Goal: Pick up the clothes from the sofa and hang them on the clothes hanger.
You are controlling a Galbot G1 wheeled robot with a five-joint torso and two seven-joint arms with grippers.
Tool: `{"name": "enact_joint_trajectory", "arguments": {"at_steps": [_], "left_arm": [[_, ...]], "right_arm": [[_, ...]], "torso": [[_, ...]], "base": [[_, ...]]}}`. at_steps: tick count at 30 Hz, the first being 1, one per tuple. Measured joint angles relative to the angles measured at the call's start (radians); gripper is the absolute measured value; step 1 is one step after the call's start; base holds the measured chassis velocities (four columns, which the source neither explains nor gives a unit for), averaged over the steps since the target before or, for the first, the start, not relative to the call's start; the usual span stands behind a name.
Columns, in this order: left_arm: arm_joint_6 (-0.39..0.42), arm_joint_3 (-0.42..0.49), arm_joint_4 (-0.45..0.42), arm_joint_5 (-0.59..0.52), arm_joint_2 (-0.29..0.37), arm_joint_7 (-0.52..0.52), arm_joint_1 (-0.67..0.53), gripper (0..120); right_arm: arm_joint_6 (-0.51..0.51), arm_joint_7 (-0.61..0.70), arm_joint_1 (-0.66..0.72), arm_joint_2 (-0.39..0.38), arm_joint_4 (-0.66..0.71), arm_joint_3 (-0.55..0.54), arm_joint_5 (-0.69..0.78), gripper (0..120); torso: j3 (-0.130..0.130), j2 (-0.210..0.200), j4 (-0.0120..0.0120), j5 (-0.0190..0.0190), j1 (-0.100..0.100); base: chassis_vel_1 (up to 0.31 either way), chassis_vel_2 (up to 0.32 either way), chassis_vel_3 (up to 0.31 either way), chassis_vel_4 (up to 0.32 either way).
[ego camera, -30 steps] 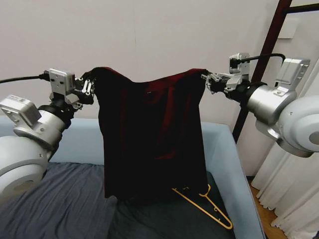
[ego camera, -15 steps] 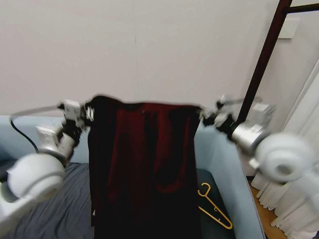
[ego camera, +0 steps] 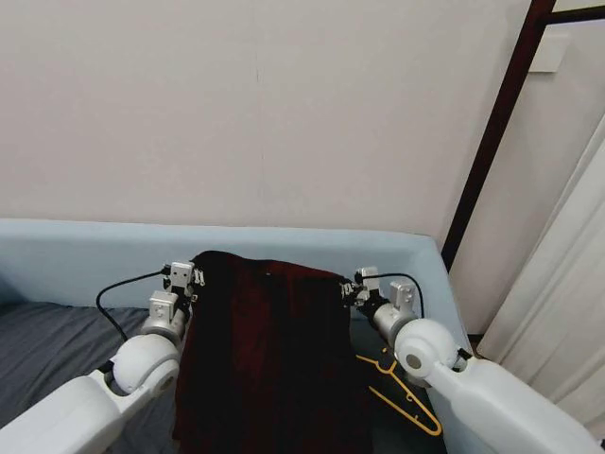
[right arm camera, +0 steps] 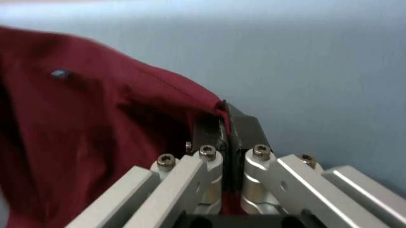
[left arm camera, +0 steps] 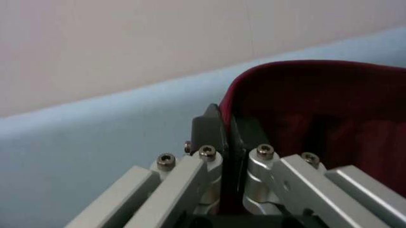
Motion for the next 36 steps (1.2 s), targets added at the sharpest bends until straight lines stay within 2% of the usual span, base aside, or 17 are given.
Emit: {"name": "enact_joint_trajectory", "arguments": {"at_steps": [5,9,15,20,27,30,31,34,36], "left_arm": [[-0.04,-0.009,0.063,0.044,-0.063,0.016,0.072,0],[-0.087,-0.011,0.123,0.083,-0.114,0.033,0.105,0],[-0.1,-0.011,0.155,0.087,-0.143,0.04,0.11,0],[-0.104,-0.014,0.153,0.107,-0.145,0.042,0.137,0],[-0.102,-0.028,0.117,0.131,-0.148,0.041,0.188,0],[-0.099,-0.017,0.118,0.132,-0.156,0.041,0.186,0],[-0.099,-0.017,0.118,0.132,-0.156,0.041,0.186,0],[-0.093,0.003,0.128,0.122,-0.162,0.04,0.165,0],[-0.091,0.009,0.133,0.116,-0.162,0.039,0.158,0]], "right_arm": [[0.033,-0.032,-0.07,0.044,-0.061,-0.003,-0.081,0],[0.063,-0.073,-0.082,0.103,-0.184,0.001,-0.12,0],[0.091,-0.123,-0.067,0.145,-0.314,-0.008,-0.129,0],[0.136,-0.152,-0.058,0.165,-0.396,-0.015,-0.155,0],[0.137,-0.176,-0.066,0.15,-0.395,-0.031,-0.163,0],[0.132,-0.176,-0.072,0.152,-0.402,-0.034,-0.177,12],[0.132,-0.176,-0.072,0.152,-0.402,-0.034,-0.177,12],[0.13,-0.177,-0.082,0.144,-0.404,-0.035,-0.188,27],[0.129,-0.177,-0.085,0.14,-0.405,-0.034,-0.189,30]], "torso": [[0.0,0.0,0.0001,-0.0001,0.0],[0.0,0.0,0.0004,-0.0003,0.0],[0.0,0.0,-0.0001,-0.0002,0.0],[0.0,0.0,0.0003,-0.0002,0.0],[0.0,0.0,0.0001,-0.0004,0.0],[0.0,0.0,0.0003,-0.0003,0.0],[0.0,0.0,0.0003,-0.0003,0.0],[0.0,0.0,-0.0001,-0.0002,0.0],[0.0,0.0,-0.0001,-0.0002,0.0]], "base": [[0.0,0.0,0.0,0.0],[0.0,0.0,0.0,0.0],[0.0,0.0,0.0,0.0],[0.0,0.0,0.0,0.0],[0.0,0.0,0.0,0.0],[0.0,0.0,0.0,0.0],[0.0,0.0,0.0,0.0],[0.0,0.0,0.0,0.0],[0.0,0.0,0.0,0.0]]}}
